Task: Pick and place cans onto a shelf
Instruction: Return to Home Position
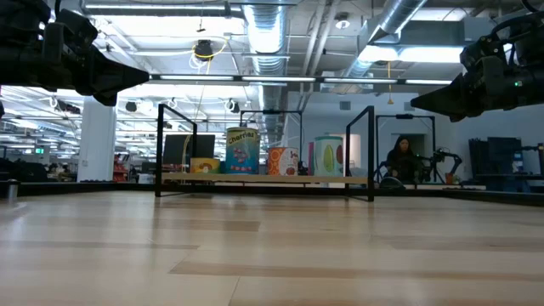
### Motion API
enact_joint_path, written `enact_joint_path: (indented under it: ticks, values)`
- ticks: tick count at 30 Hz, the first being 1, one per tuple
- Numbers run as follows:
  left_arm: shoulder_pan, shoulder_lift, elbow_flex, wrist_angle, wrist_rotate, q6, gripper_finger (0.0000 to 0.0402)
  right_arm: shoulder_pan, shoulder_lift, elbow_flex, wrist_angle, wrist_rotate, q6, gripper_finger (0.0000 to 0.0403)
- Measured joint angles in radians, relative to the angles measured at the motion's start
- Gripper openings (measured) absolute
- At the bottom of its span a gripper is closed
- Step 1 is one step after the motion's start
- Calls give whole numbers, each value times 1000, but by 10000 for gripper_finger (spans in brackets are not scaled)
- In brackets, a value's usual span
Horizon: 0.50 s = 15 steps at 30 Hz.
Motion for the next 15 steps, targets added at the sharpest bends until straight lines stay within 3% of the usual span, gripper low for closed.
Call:
enact_joint_path:
  ticks: [15]
  values:
    - [0,0,0,0,0,-8,0,0,0,0,0,0,0,31]
